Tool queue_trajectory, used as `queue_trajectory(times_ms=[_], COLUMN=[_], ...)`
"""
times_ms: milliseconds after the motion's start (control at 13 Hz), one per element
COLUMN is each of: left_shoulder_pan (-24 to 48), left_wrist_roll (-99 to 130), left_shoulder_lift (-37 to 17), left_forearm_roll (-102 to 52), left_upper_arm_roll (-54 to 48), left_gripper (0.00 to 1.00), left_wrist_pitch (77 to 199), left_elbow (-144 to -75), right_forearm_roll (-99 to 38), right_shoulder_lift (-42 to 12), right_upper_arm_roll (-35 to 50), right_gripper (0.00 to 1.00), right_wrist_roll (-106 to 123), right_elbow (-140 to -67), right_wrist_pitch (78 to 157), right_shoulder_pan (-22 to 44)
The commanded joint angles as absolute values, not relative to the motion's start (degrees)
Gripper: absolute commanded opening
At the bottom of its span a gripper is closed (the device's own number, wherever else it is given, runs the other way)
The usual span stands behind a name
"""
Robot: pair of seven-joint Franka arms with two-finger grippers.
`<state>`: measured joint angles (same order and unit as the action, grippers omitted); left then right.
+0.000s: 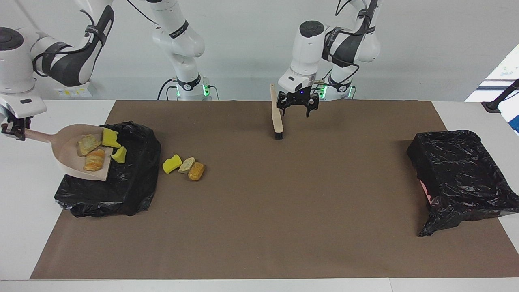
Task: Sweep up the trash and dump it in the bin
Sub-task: 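Tilt the dustpan with the right gripper to dump trash into the bag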
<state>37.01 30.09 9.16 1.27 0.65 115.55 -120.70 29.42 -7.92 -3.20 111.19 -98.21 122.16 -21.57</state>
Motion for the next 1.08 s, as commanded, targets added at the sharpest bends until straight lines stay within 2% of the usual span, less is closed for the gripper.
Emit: queue_trajectory(times_ms=[0,385,694,1002], left_shoulder_pan=[29.56,18.48,11.35,7.74], left_wrist_roll=[21.57,9.87,-1.38,-3.87], left_shoulder_lift=[6.07,6.41,4.75,-2.09], left_forearm_roll=[2.2,2.2,1.76,1.32], left_upper_arm_roll=[-0.09,-0.09,-0.18,-1.49], left_gripper=[1.0,1.0,1.0,1.0], left_wrist_pitch=[108.3,102.33,90.29,82.37], left_elbow=[-111.38,-103.99,-91.52,-80.09], right_forearm_roll=[35.22,45.51,47.9,47.81], right_shoulder_lift=[-7.12,-7.12,-4.14,0.25], right_upper_arm_roll=[-2.9,-2.9,-2.81,-2.55], right_gripper=[0.0,0.0,0.0,0.0], right_wrist_roll=[113.82,114.08,117.24,119.96], right_elbow=[-99.32,-98.7,-98.61,-98.61], right_wrist_pitch=[124.01,124.72,124.28,120.61], right_shoulder_pan=[-20.31,-16.79,-16.0,-15.73])
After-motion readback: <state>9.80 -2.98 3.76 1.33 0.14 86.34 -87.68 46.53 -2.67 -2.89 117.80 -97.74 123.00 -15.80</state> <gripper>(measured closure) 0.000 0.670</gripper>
